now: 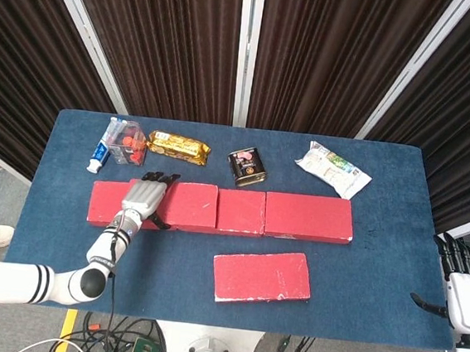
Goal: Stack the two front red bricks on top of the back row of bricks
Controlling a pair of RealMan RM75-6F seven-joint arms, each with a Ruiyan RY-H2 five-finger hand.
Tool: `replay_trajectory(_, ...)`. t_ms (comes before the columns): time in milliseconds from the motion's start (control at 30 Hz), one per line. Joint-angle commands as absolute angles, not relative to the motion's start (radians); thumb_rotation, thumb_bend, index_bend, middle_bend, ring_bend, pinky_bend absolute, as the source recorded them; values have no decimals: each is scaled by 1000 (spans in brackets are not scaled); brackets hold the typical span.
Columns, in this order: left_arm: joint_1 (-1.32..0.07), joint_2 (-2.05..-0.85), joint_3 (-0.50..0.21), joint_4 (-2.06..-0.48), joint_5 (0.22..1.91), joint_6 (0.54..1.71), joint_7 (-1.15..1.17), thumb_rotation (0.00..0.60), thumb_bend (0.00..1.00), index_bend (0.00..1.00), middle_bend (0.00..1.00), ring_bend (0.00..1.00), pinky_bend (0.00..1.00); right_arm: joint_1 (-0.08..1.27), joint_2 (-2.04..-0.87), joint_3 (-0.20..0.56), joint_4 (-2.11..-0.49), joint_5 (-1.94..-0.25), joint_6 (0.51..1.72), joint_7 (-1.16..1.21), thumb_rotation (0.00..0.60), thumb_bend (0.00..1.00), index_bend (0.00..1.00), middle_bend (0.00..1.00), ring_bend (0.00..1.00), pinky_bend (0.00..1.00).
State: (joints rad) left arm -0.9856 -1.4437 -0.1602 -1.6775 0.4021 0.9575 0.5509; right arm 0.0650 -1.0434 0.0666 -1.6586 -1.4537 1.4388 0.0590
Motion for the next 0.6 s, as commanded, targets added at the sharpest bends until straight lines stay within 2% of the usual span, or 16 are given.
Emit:
replay_trajectory(33,-986,-1439,-159,-1682,406,960,551,600,0,0,185,0,0,65,-1043,67,-1659,-1454,1440,60,600,12,0,0,0,0)
replay_trajectory(267,-1017,-1448,-187,-1656,371,950,558,600,0,0,186,0,0,65,-1045,67,-1656,-1453,1438,62,600,12,0,0,0,0)
replay_trajectory(600,-1027,-1447,-175,-1656,359,946,566,600,0,0,186,0,0,67,-1047,66,-1655,-1450,1432,59,600,13,0,0,0,0)
